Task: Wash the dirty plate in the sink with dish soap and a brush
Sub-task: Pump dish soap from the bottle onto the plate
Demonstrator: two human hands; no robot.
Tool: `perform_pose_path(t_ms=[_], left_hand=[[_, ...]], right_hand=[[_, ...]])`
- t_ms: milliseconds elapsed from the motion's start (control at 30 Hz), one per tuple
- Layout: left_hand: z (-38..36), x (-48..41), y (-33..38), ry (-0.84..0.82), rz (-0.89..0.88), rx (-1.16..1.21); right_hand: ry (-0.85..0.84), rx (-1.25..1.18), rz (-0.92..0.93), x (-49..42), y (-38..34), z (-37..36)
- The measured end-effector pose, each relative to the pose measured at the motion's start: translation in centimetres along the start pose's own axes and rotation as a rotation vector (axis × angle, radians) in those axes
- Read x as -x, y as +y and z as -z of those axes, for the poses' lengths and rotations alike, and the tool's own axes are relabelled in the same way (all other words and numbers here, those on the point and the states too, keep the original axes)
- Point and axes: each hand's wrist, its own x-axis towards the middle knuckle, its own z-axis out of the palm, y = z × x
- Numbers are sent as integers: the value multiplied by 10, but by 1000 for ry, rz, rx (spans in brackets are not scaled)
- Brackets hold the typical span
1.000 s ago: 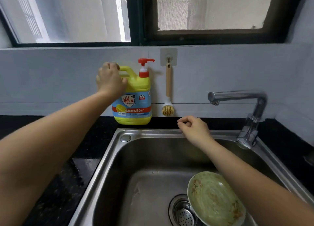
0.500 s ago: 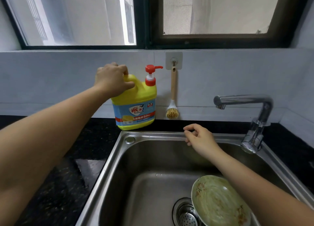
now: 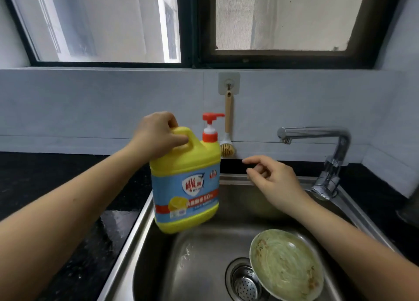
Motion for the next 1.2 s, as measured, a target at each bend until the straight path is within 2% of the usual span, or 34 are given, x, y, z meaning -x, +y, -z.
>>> perform_pose_path(t_ms=[133,233,367,500,667,933,1200], left_hand=[[-21,36,13,-168,6,0],[-38,64,24,-279,-44,-43],[-59,93,33,-391,-121,-137],[-75,109,38,-461,-175,-202],[-92,124,45,-465,-201,-228],[-106,130,59,-433,-164,-176],[-112,129,61,-441,-166,-139]], right_hand=[[74,75,110,8,-9,12],[37,211,197,14,-6,17],[-167,416,238,28,10,17],[-419,555,141,39,21,20],[-609,632,109,48,30,25],[-675,557,-35,48,43,34],[-588,474,-54,61,59,31]])
